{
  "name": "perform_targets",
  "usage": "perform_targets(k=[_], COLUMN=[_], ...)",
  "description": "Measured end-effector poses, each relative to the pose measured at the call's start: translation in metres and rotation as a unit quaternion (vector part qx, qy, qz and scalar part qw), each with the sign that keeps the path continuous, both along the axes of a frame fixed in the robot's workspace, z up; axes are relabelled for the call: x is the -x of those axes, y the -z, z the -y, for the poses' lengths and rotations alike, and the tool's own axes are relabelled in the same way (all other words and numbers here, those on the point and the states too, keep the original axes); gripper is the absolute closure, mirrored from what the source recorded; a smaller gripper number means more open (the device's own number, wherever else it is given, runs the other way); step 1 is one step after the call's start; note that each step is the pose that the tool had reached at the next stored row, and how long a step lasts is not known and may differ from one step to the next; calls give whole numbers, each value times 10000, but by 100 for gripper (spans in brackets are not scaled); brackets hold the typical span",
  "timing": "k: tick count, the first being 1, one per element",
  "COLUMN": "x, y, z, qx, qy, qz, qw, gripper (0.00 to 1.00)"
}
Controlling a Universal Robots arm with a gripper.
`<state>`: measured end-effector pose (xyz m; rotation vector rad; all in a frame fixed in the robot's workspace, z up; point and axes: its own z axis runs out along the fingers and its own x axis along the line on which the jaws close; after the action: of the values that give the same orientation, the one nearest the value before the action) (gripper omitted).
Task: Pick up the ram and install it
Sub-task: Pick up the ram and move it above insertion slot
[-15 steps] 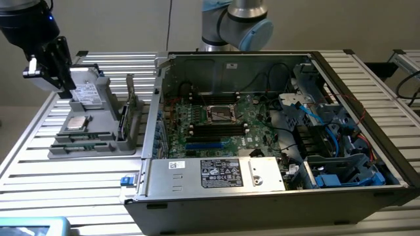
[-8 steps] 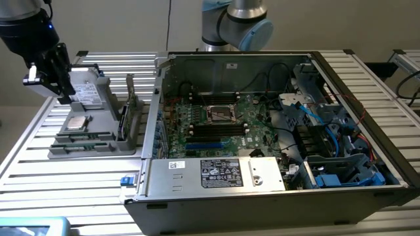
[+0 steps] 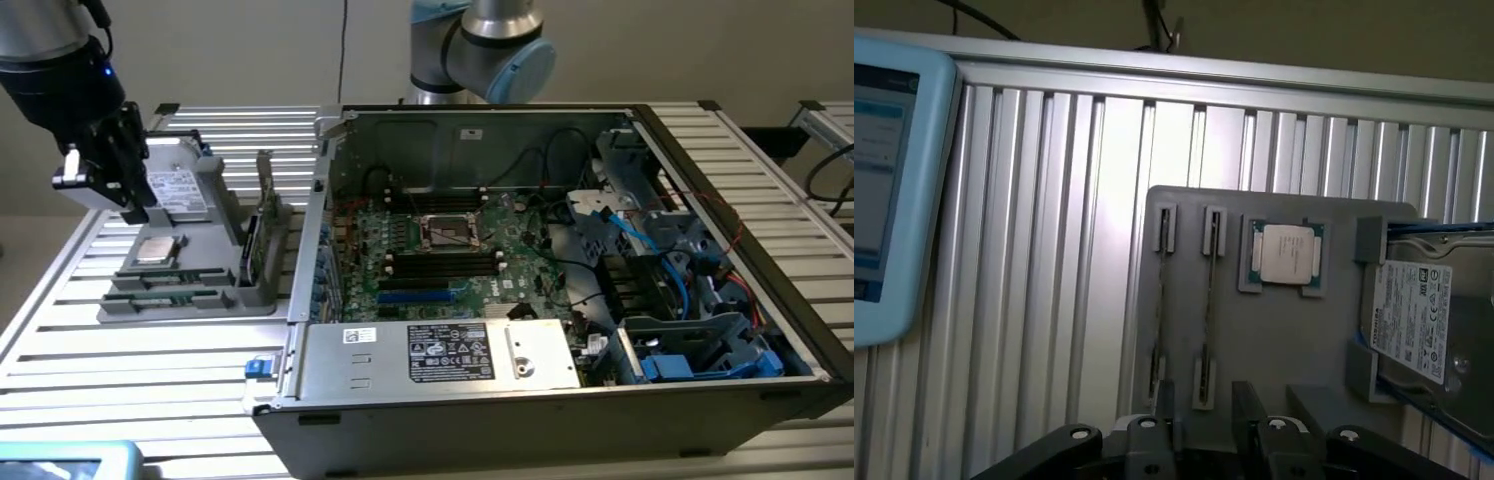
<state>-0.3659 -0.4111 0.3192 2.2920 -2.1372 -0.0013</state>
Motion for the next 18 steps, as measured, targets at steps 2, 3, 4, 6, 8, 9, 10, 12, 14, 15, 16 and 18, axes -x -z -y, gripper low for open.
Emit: perform_targets(k=[2, 3, 4, 6, 8, 9, 10, 12, 14, 15, 16, 18], x=[-1, -1, -1, -1, -1, -1, -1, -1, 0, -1, 0, -1], y=[26, 37, 46, 61, 78, 90, 103, 138, 174, 192, 210, 245], z=[6, 9, 11, 18, 23, 23, 24, 28, 43, 52, 62, 81], qx=[15, 27, 44, 86, 117, 121, 121, 121, 120, 121, 121, 121], qy=[3, 4, 4, 6, 10, 13, 14, 17, 18, 18, 18, 19], qz=[0, 0, 0, 0, 4, 13, 26, 45, 50, 52, 53, 56], qw=[10000, 10000, 10000, 10000, 9999, 9999, 9999, 9999, 9999, 9999, 9999, 9999], gripper=[64, 64, 64, 64, 64, 64, 64, 64, 64, 64, 64, 64])
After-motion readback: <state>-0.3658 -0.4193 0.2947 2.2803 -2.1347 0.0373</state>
